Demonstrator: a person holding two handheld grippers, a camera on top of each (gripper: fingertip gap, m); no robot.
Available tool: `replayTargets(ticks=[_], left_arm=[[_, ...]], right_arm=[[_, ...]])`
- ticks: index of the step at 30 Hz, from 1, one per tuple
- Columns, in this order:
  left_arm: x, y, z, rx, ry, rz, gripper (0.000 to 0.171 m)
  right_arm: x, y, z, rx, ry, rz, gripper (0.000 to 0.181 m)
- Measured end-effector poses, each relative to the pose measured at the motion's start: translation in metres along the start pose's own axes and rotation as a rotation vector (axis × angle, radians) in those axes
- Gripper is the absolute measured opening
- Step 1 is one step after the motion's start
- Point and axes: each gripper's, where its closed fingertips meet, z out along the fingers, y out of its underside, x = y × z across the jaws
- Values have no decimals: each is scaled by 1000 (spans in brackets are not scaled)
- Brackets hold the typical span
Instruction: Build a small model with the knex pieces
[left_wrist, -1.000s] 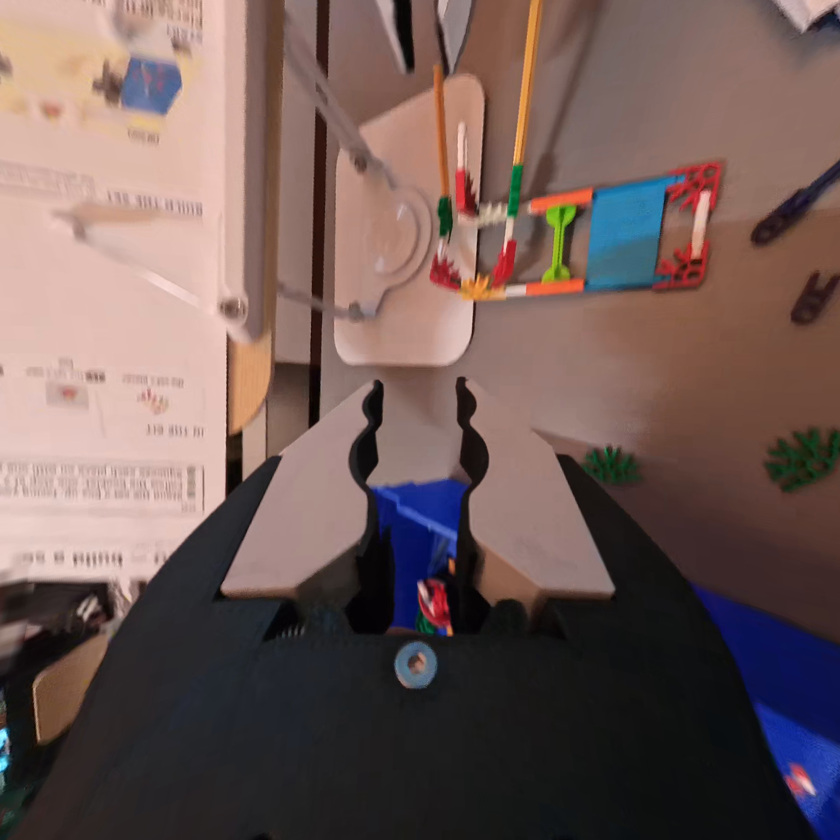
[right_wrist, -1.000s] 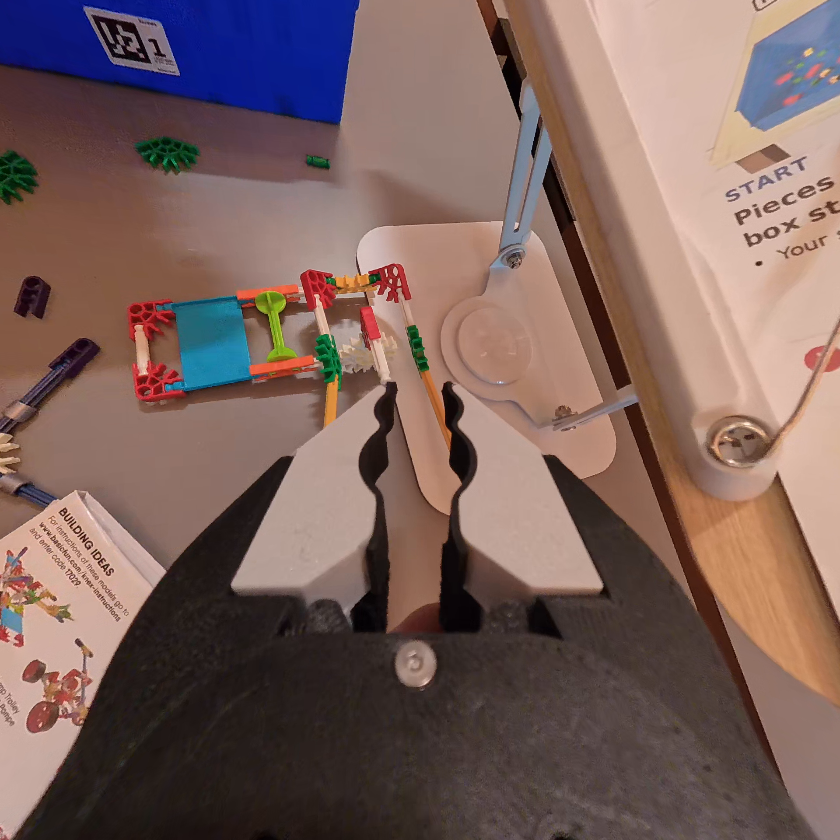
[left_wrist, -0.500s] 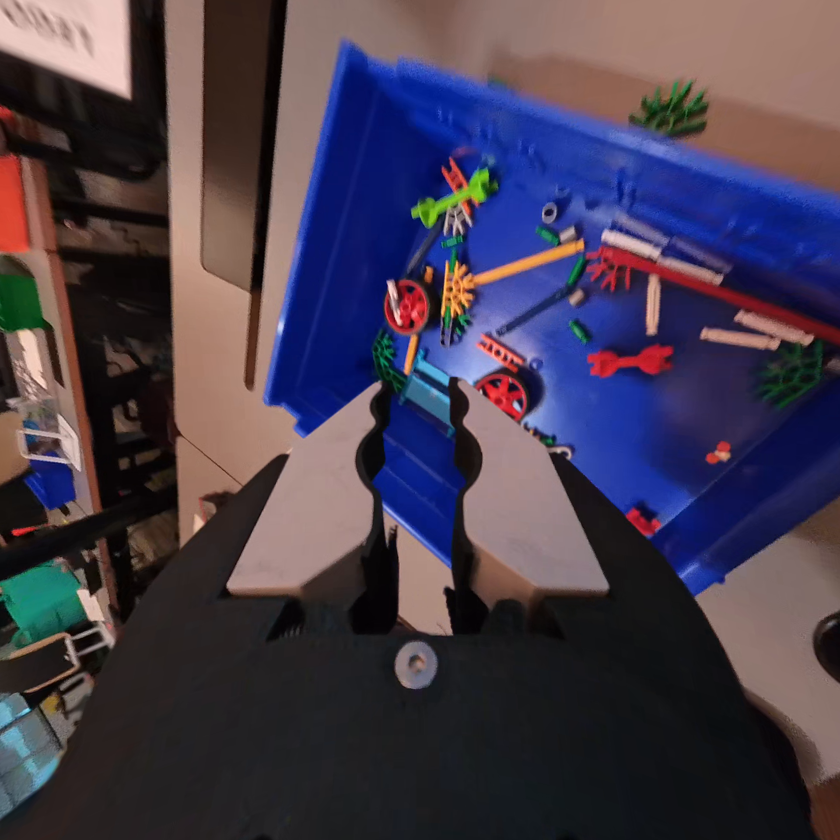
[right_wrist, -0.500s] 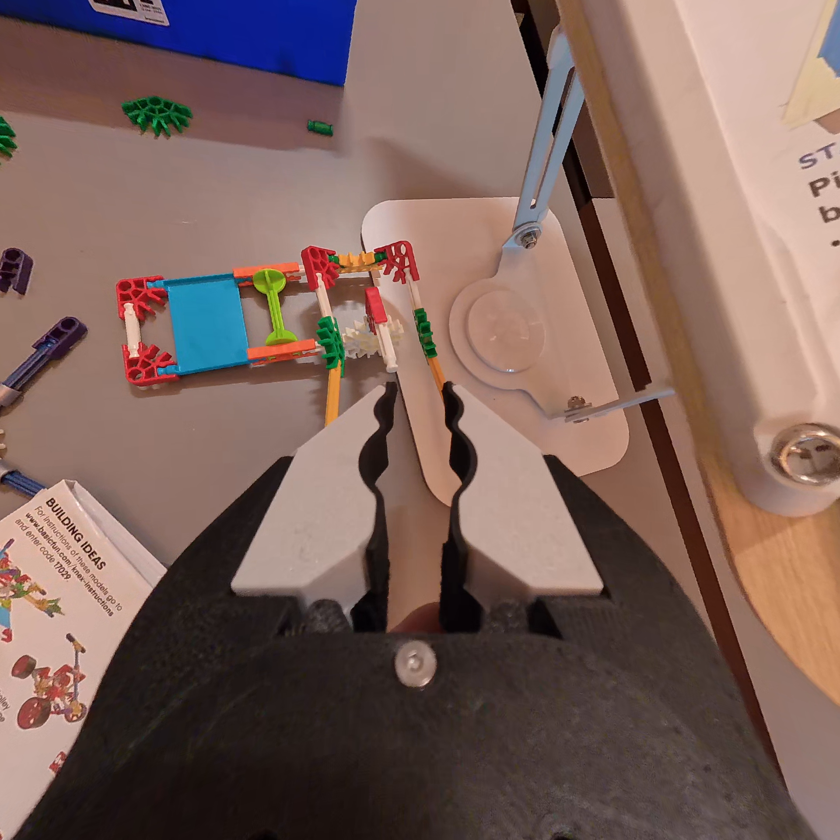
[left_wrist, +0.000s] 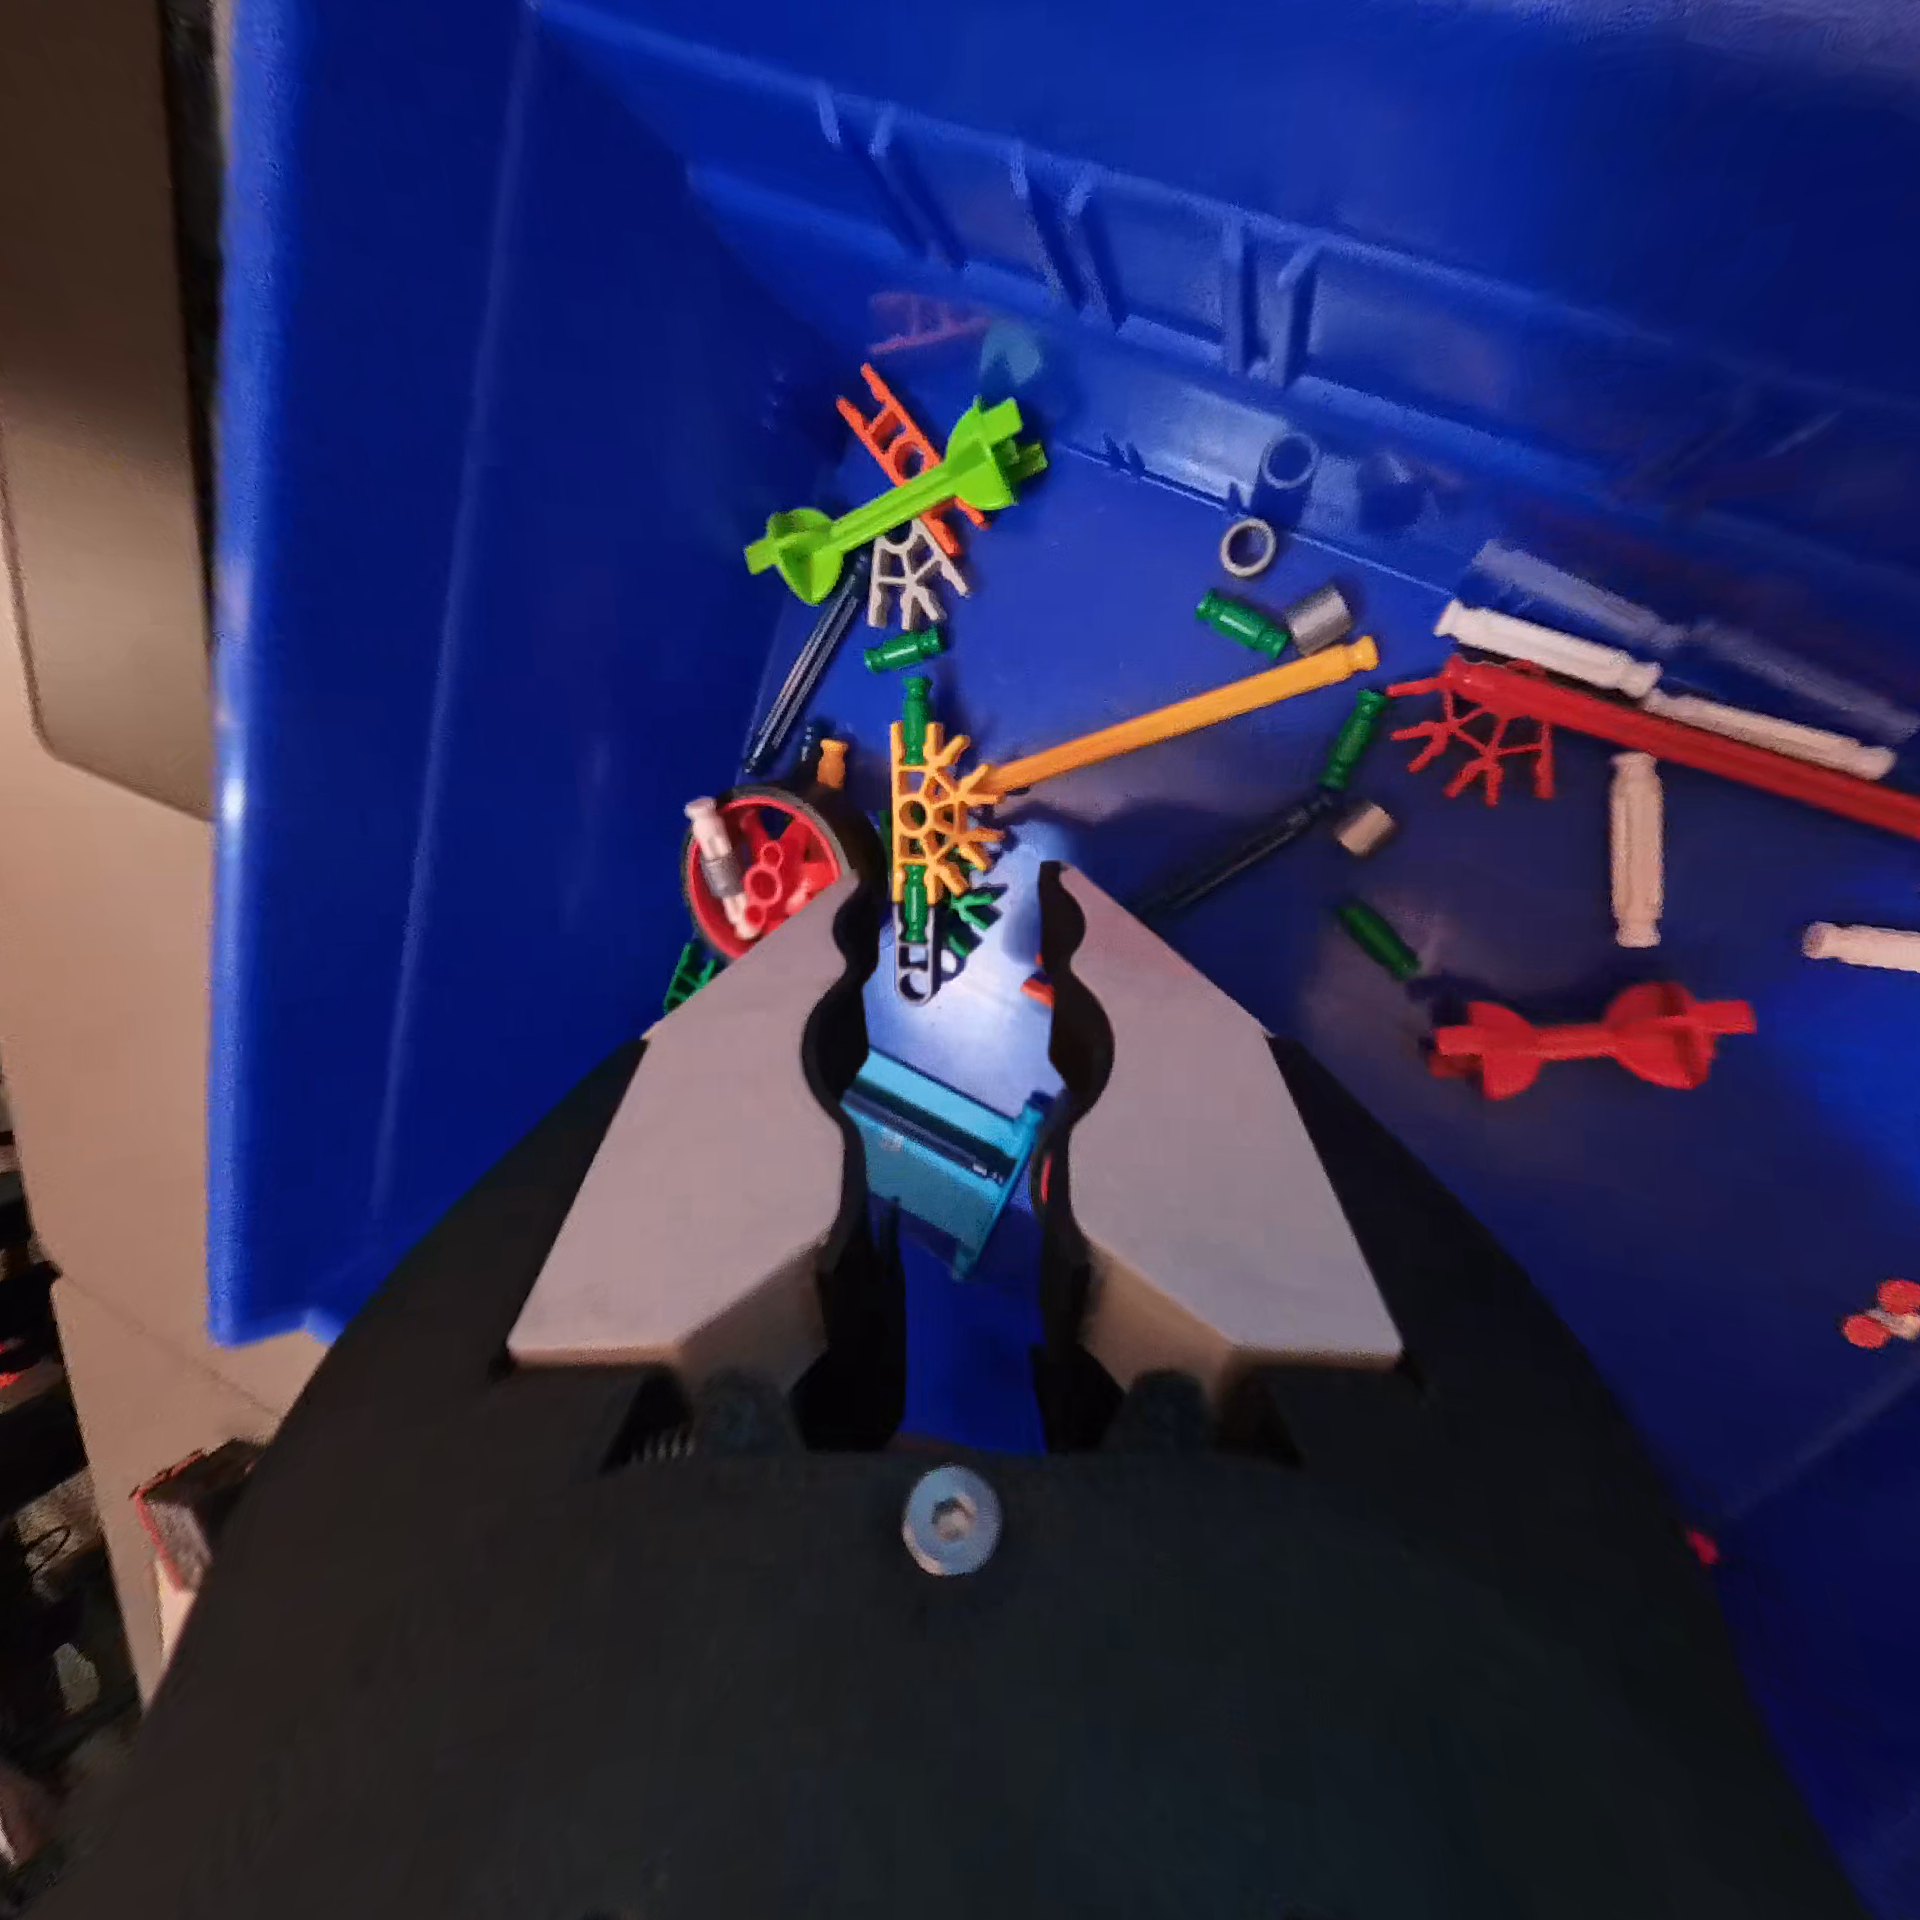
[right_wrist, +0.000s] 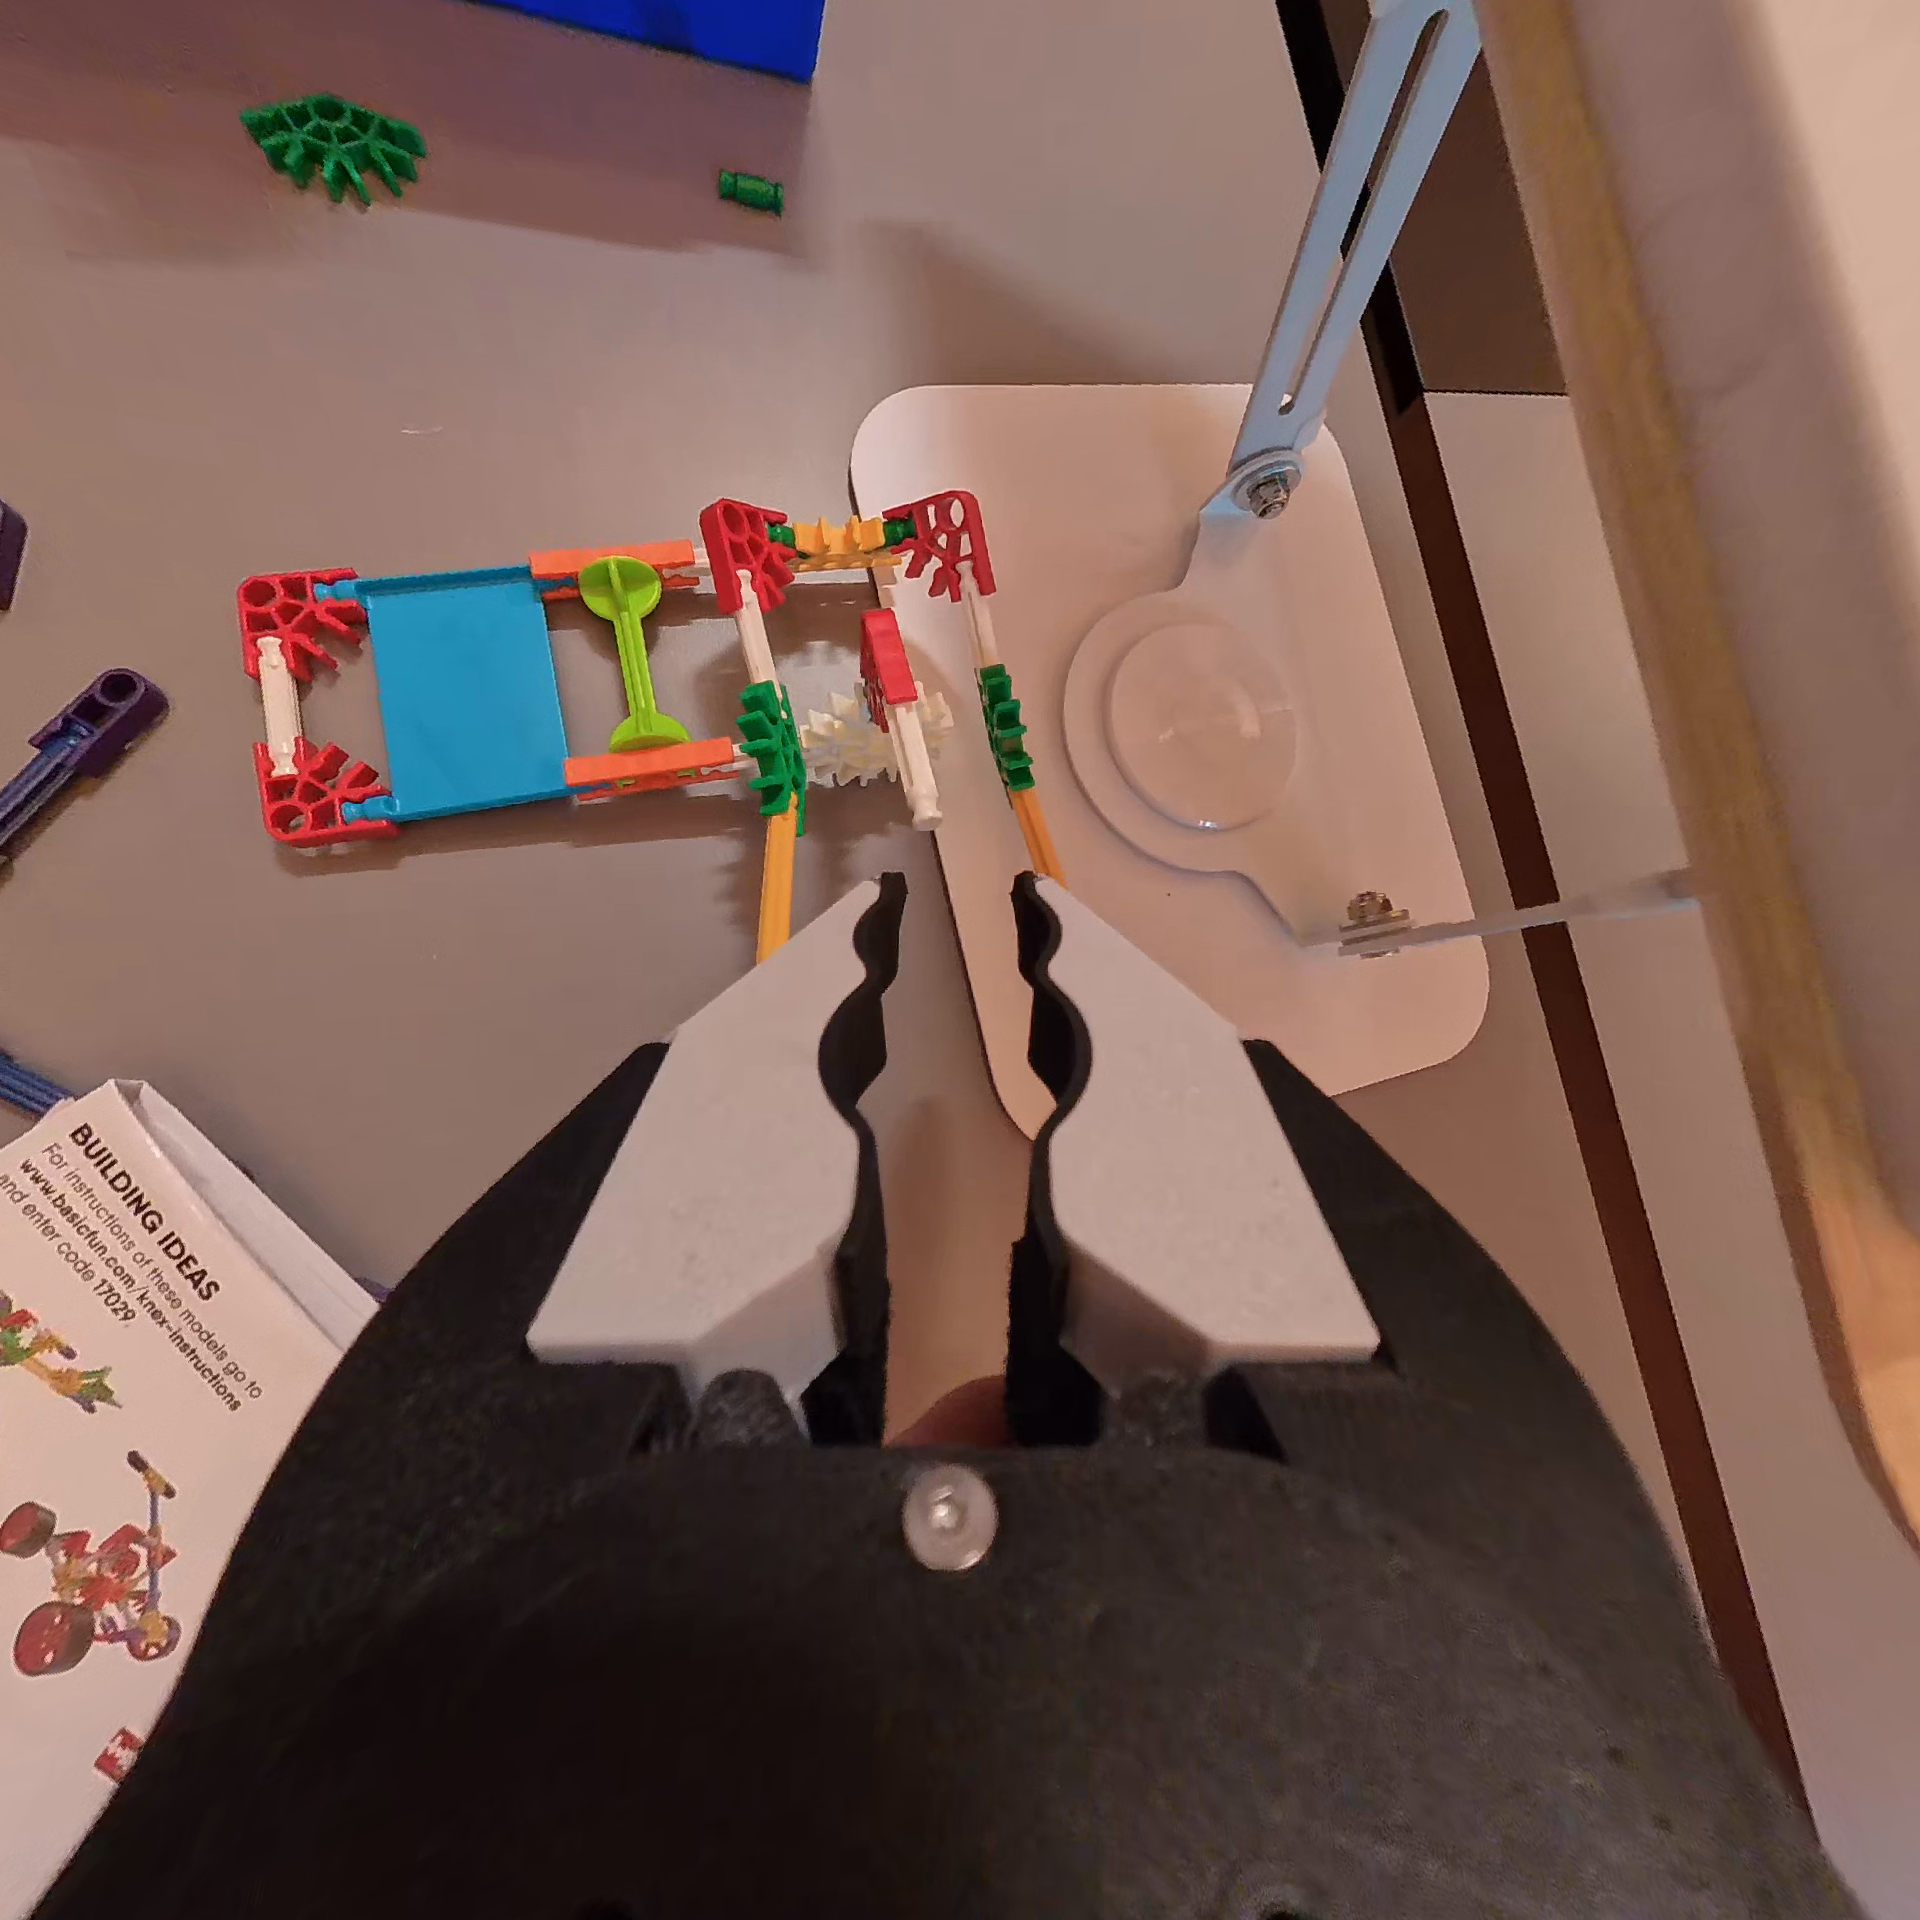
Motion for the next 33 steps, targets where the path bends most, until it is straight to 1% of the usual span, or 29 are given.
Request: replayTargets(ticks=[3,6,9,11,14,15,18,20,22,24,26,29,32,33], left_arm=[[0,3,14,-25,37,-2,31],[-2,3,21,-42,57,-6,33],[-1,0,27,-43,78,-10,23],[-2,-3,28,-42,82,-20,23],[-9,0,25,-64,16,21,22],[-9,-1,21,-52,8,24,22],[-20,-10,-1,6,-85,40,23],[-30,-14,-23,4,-205,104,23],[-37,-29,-48,27,-324,176,23],[-44,-46,-76,24,-467,272,22],[-40,-75,-100,76,-561,354,22],[-21,-122,-122,192,-610,428,23],[5,-174,-136,358,-591,460,22],[15,-190,-139,421,-556,454,21]], right_arm=[[1,0,-1,3,1,2,20],[2,2,-1,1,1,6,20],[2,3,0,-2,2,6,20],[2,2,-1,-1,3,4,20],[2,0,-3,3,7,1,20],[2,-2,-4,7,9,-1,20],[1,-11,-9,35,14,-12,20],[-2,-22,-13,71,18,-25,20],[-5,-36,-19,115,22,-34,21],[-10,-52,-26,172,16,-38,22],[-16,-69,-34,233,5,-40,23],[-26,-93,-47,329,-8,-50,25],[-36,-114,-63,437,-34,-64,26],[-41,-120,-68,471,-58,-65,26]])
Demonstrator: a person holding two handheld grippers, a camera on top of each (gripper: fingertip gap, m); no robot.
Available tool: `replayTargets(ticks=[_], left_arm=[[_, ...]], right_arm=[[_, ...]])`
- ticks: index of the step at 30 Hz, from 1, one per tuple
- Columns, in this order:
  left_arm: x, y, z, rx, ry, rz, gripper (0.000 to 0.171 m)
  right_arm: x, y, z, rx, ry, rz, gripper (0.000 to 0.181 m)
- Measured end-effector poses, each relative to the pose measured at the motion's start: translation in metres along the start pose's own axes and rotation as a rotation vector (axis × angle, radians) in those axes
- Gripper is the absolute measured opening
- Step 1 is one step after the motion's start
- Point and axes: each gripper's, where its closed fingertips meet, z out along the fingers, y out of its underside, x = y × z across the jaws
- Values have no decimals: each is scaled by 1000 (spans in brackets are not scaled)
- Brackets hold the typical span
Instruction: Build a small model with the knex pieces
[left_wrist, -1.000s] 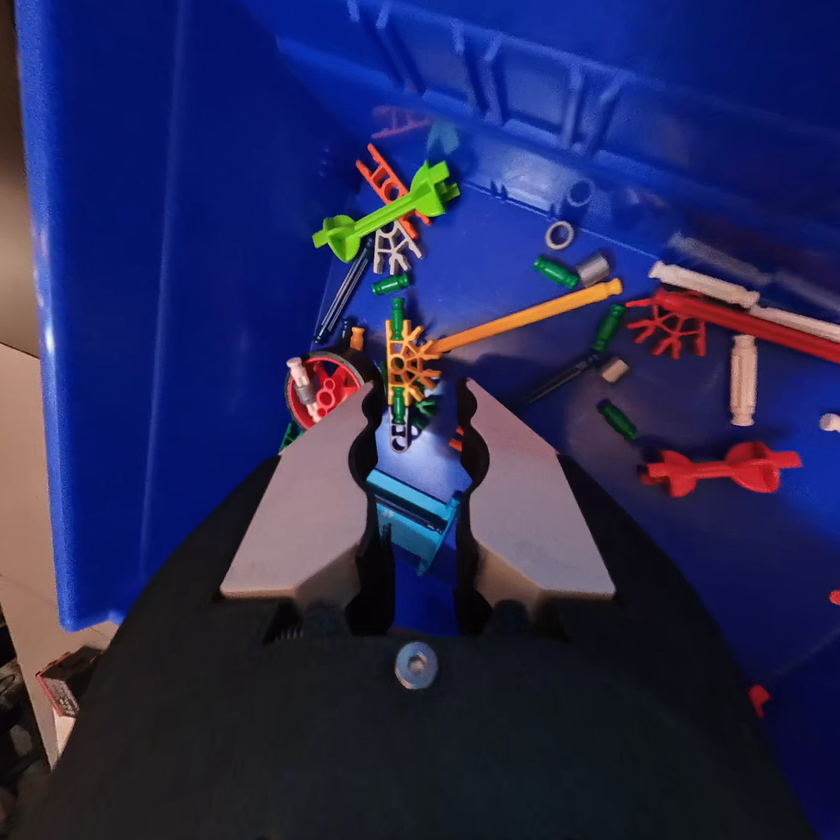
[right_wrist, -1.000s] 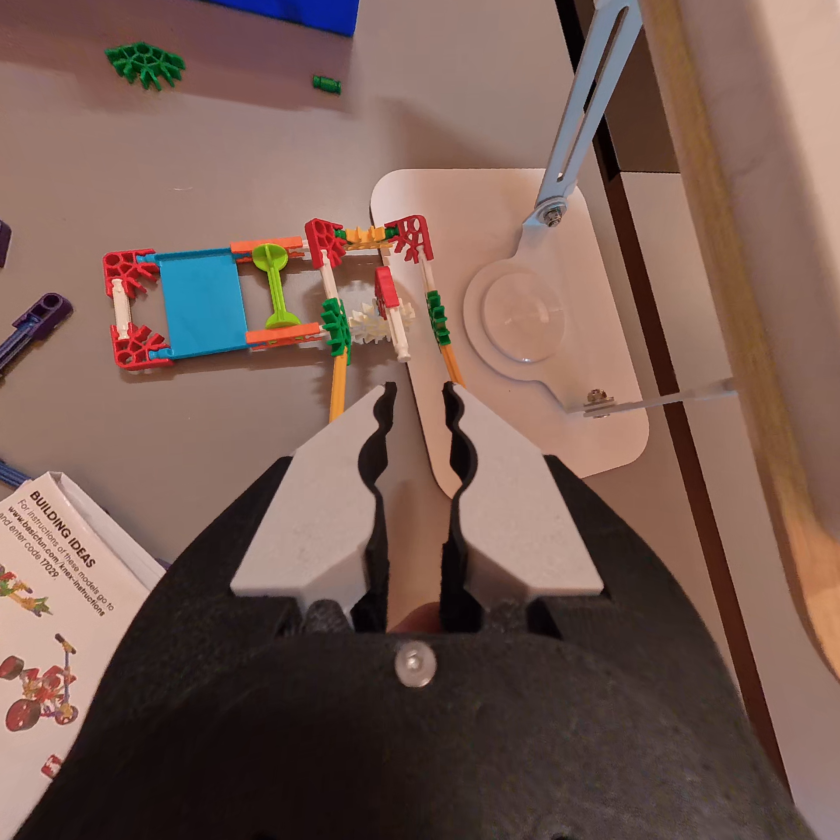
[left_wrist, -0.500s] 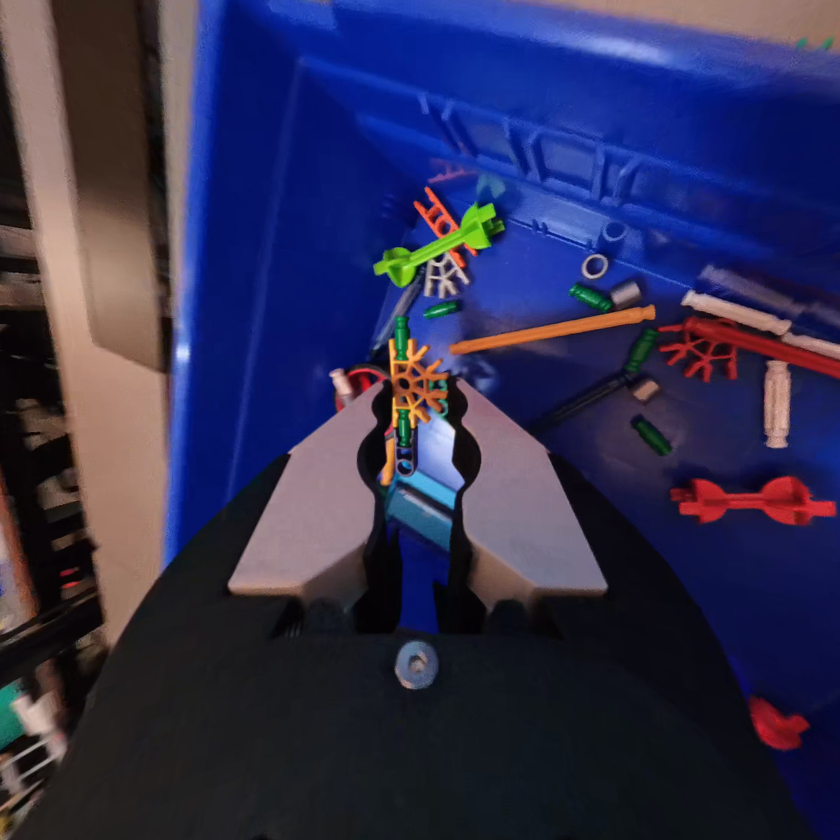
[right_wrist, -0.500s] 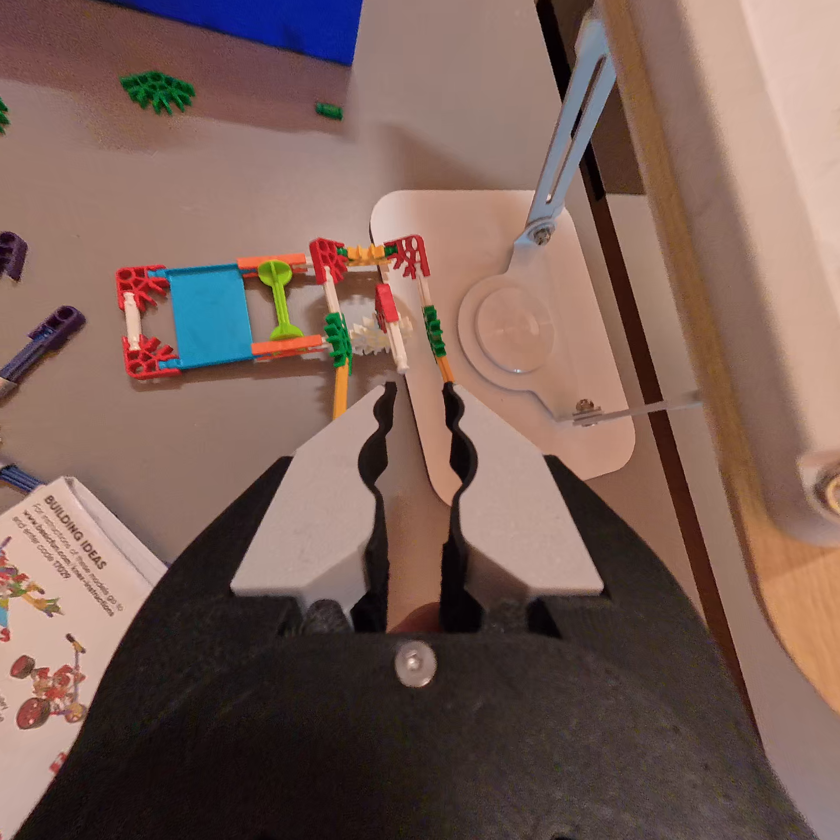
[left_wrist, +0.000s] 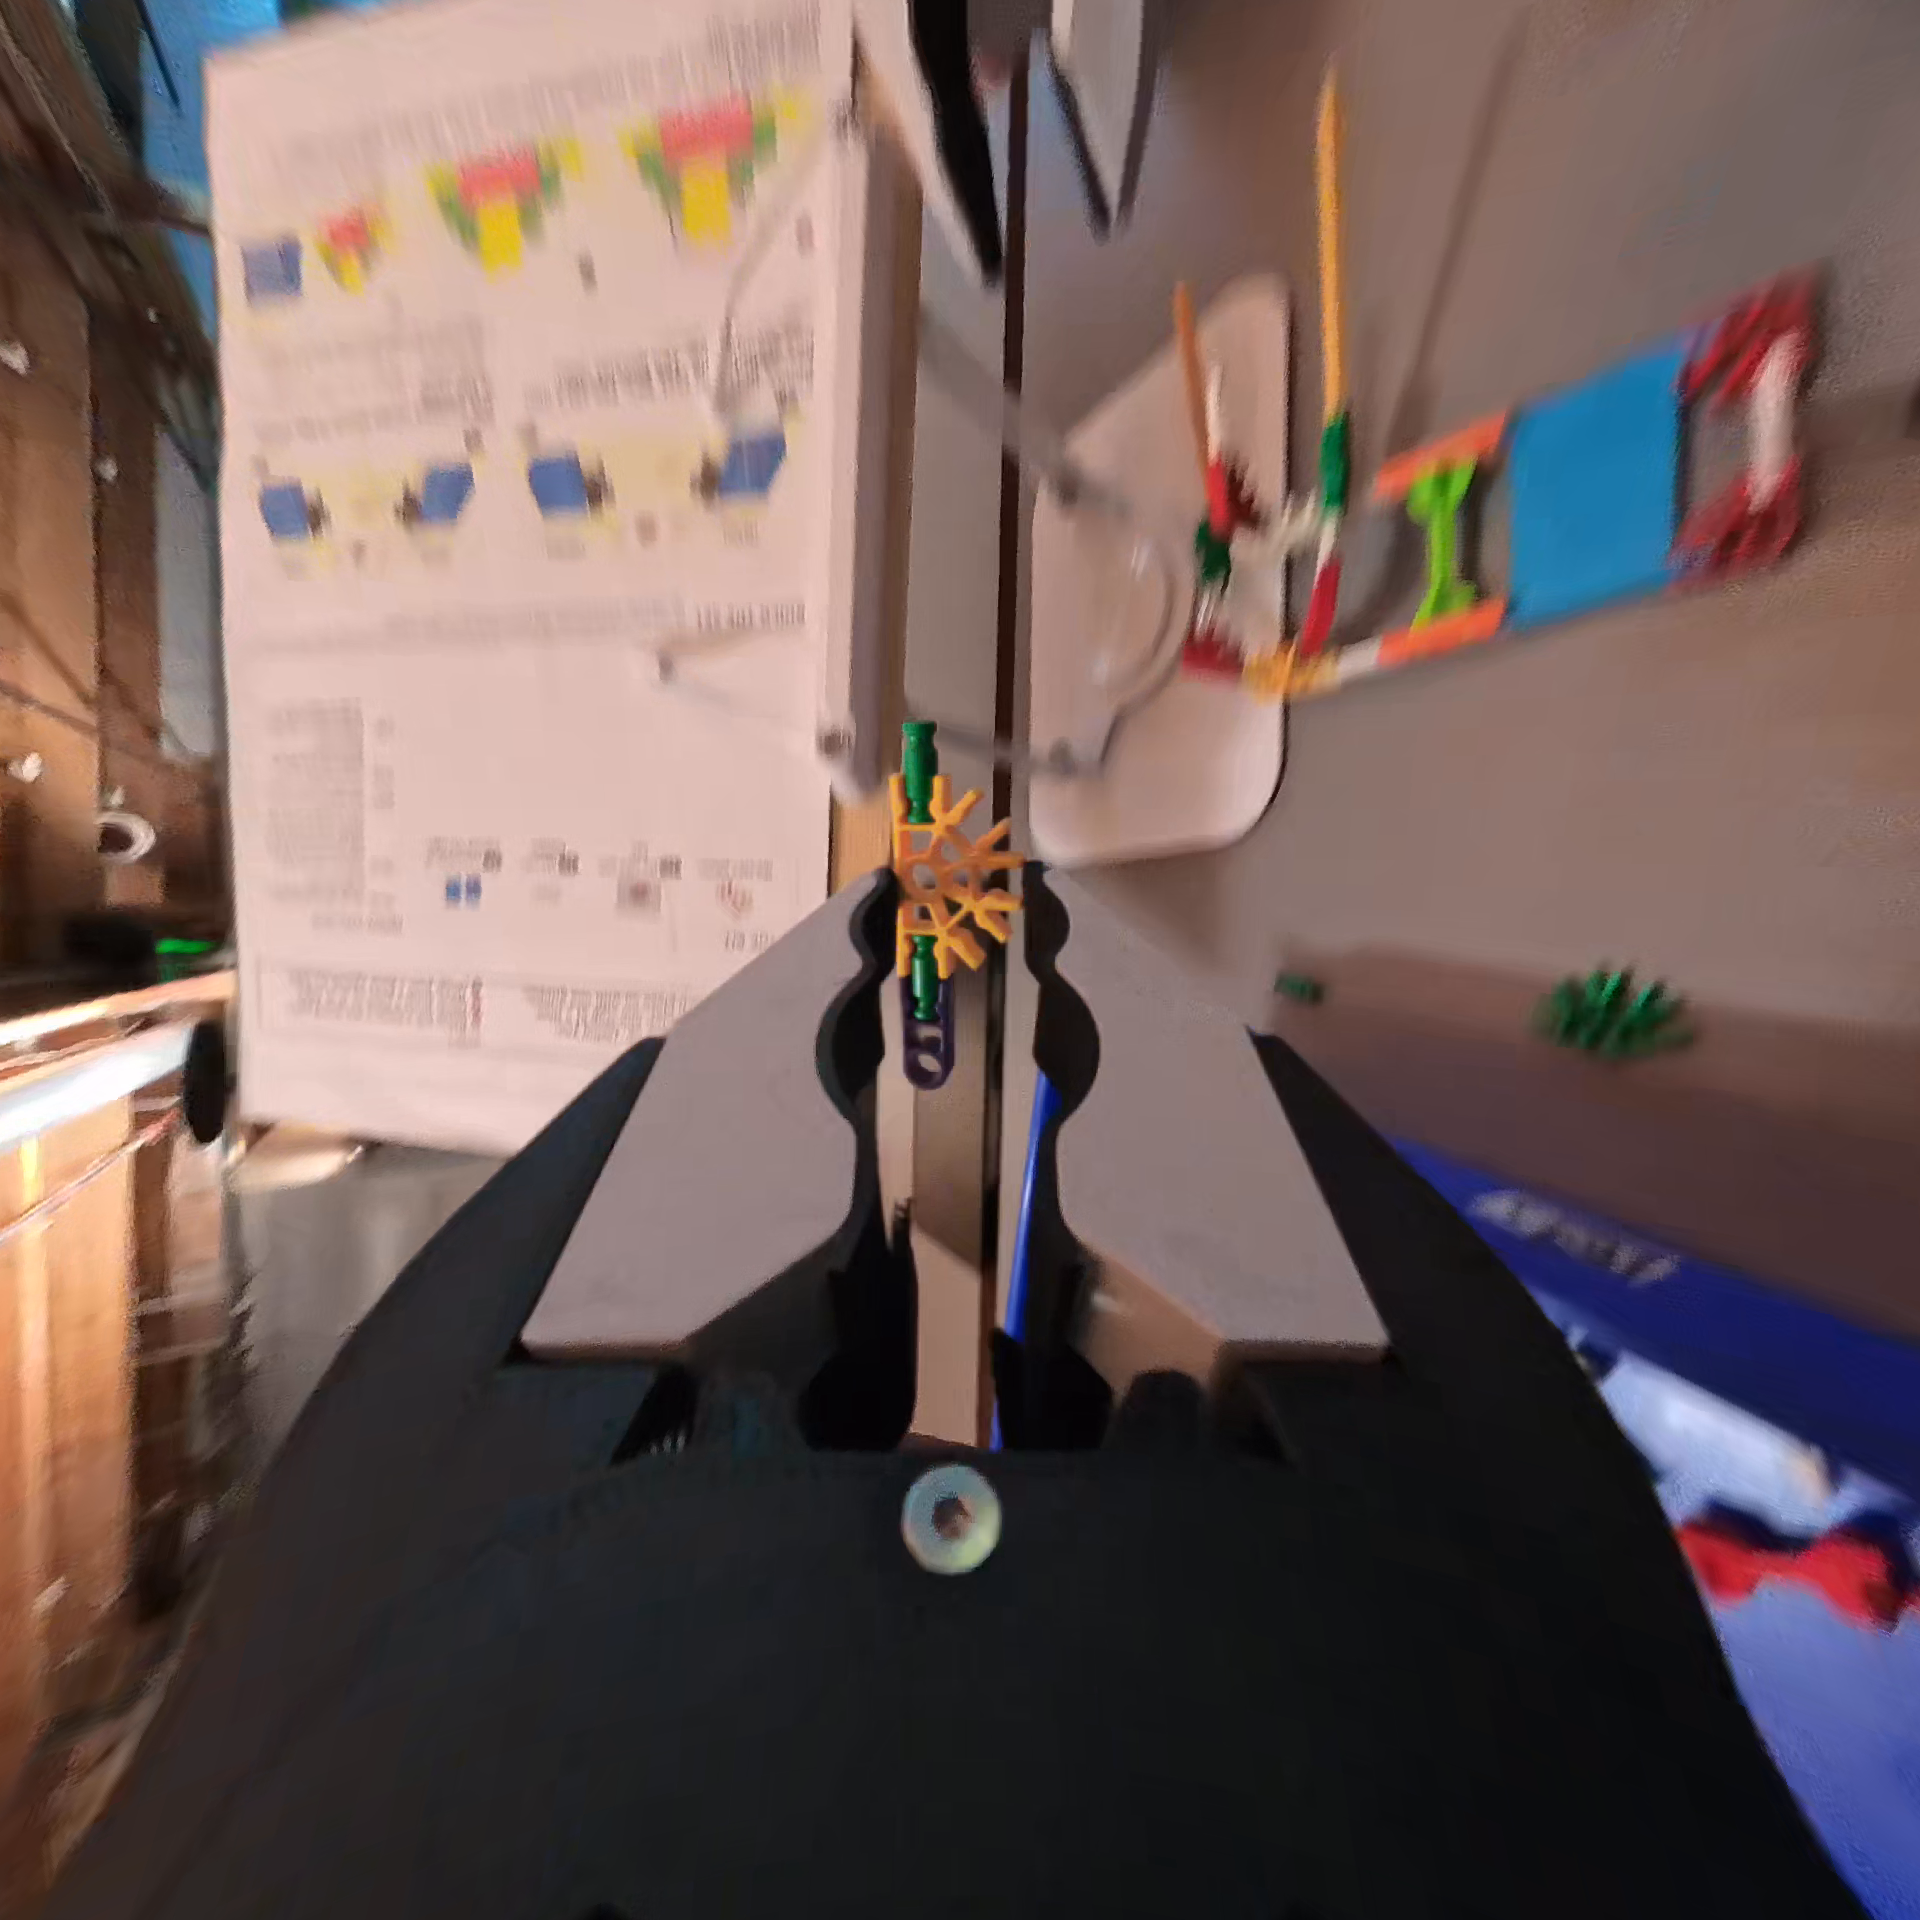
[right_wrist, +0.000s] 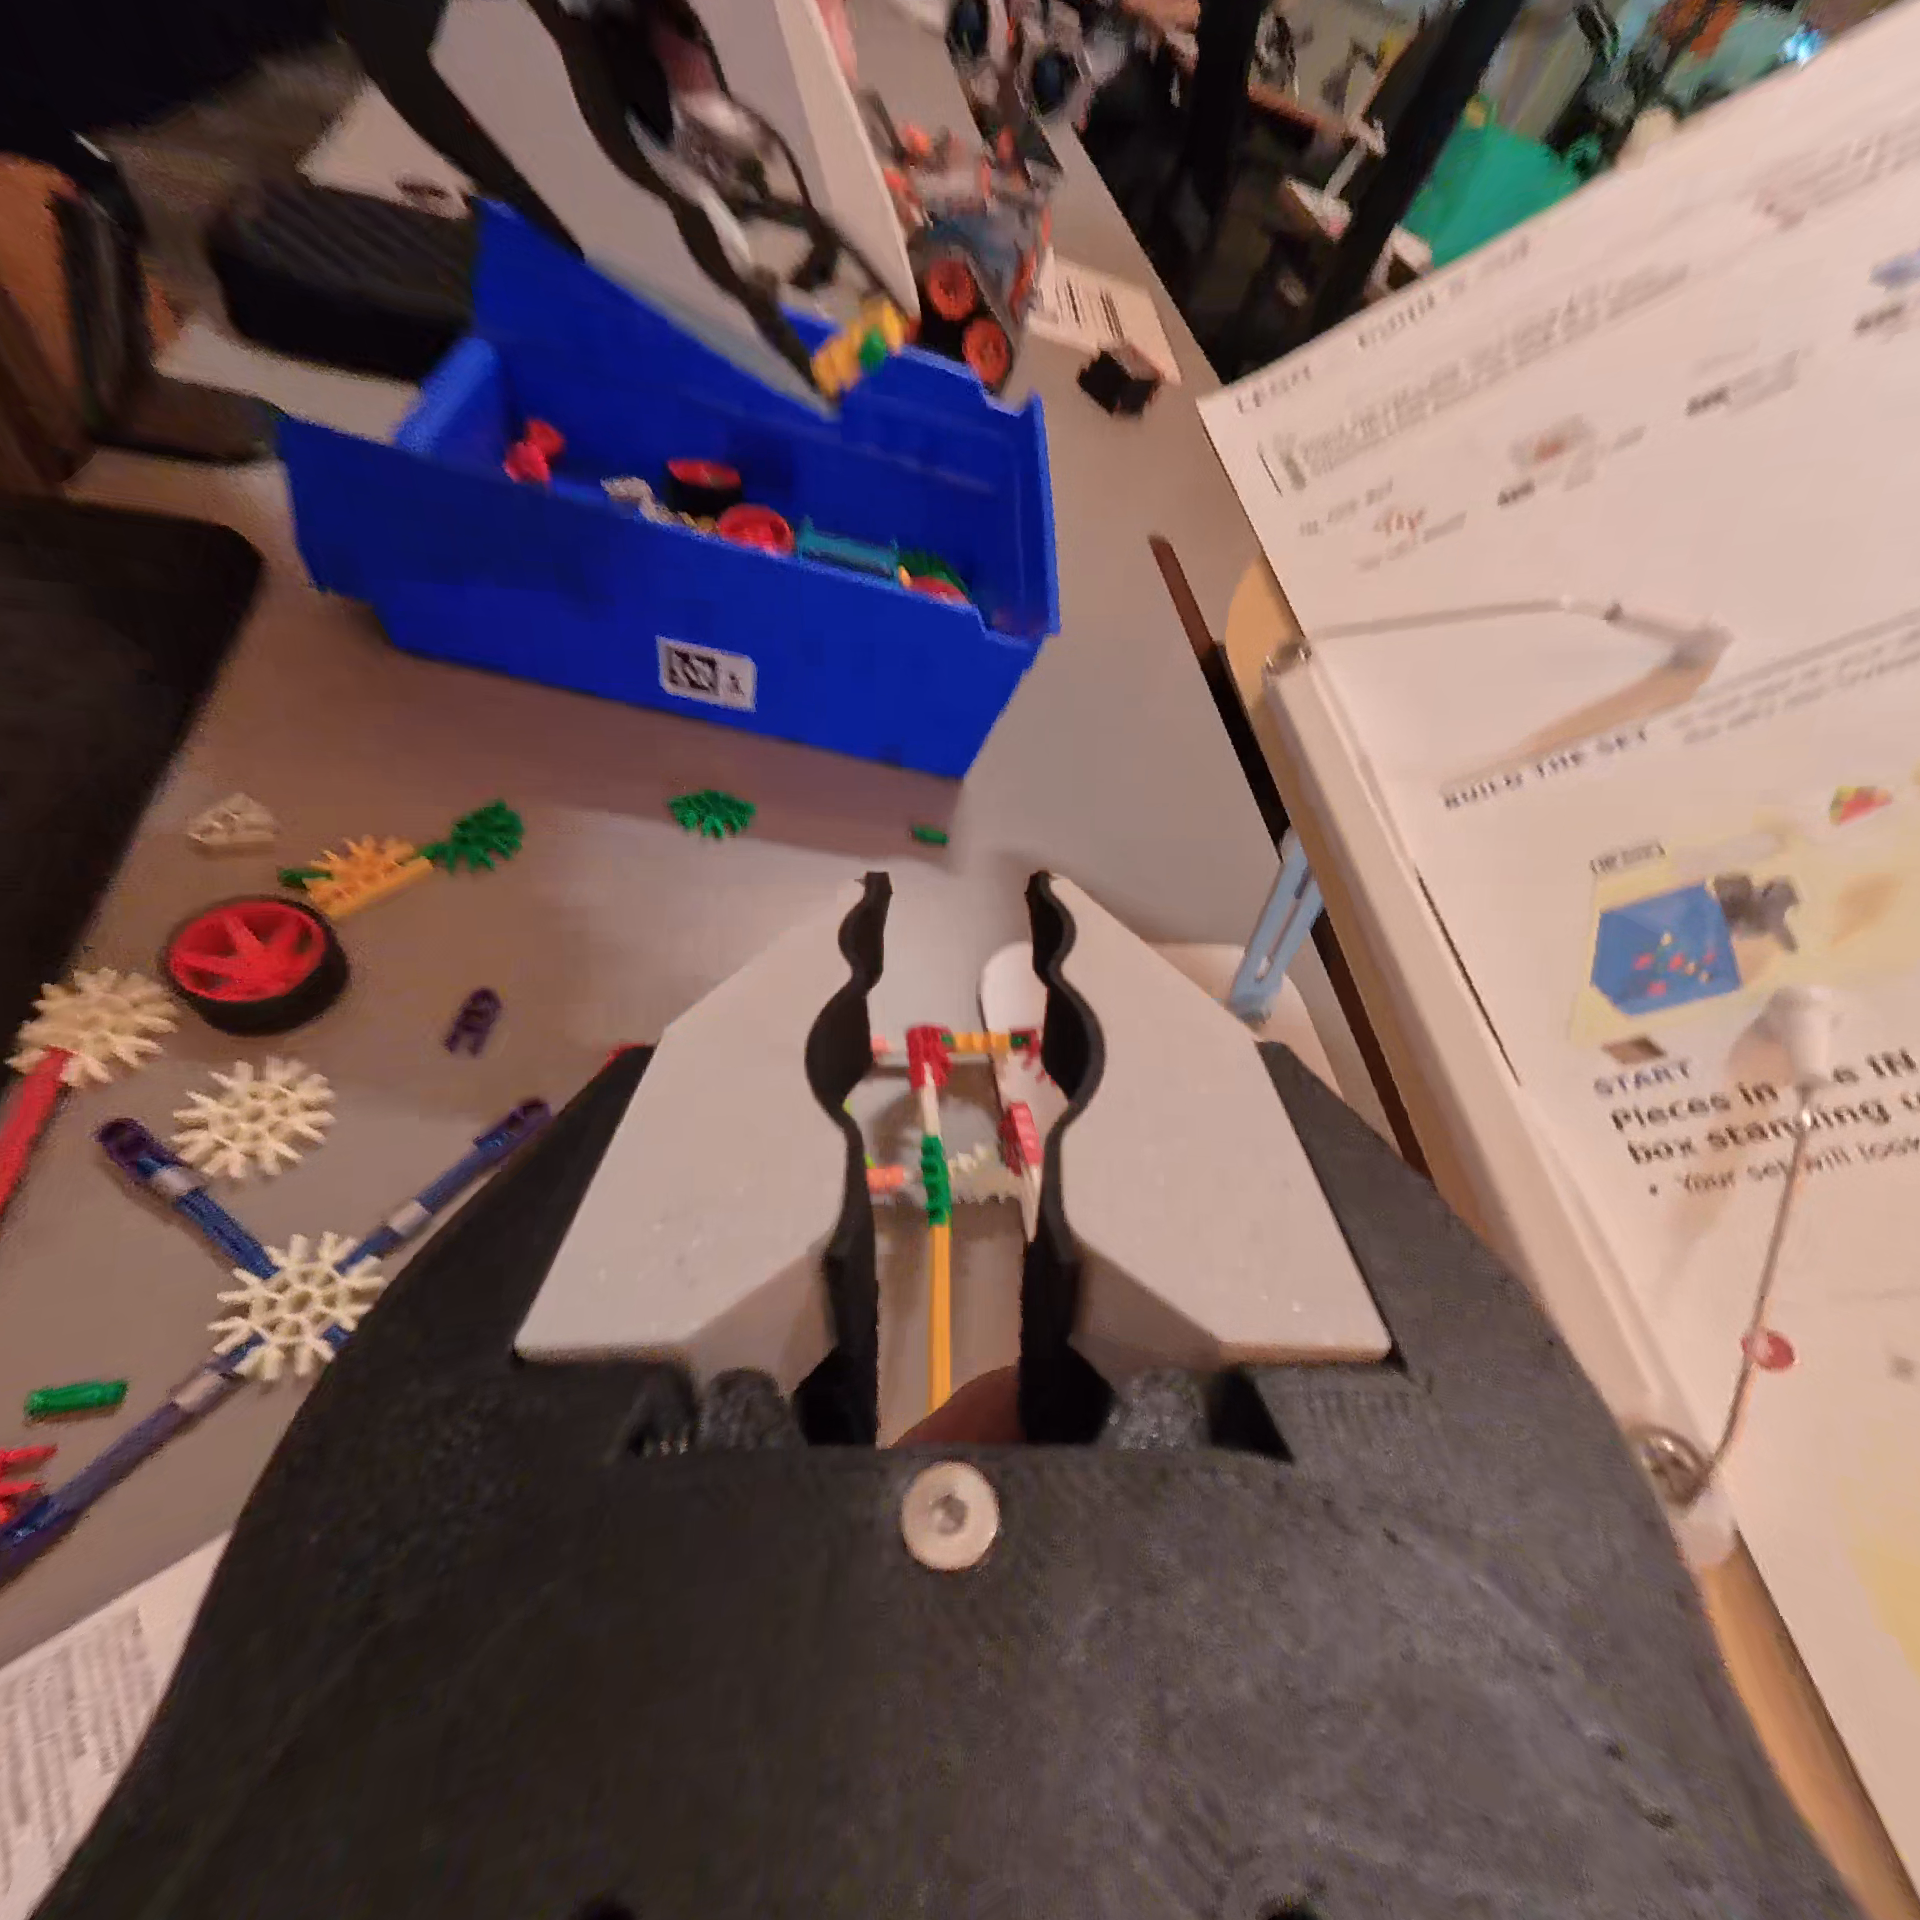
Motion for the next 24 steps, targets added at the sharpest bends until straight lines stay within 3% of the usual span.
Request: replayTargets(ticks=[5,8,12,16,20,24], left_arm=[[-9,-90,-1,325,18,-104,21],[-15,-151,-17,594,104,-224,22],[-19,-203,-29,835,256,-337,21],[-23,-227,-30,976,376,-435,22],[-21,-235,-27,1020,406,-431,22],[-21,-236,-27,1053,452,-461,21]], right_arm=[[-22,-35,-13,191,-136,57,34],[-35,-63,-33,355,-259,118,44],[-47,-85,-58,484,-353,124,49],[-58,-97,-73,544,-414,105,49],[-63,-98,-77,555,-445,91,39],[-72,-99,-82,568,-492,64,17]])
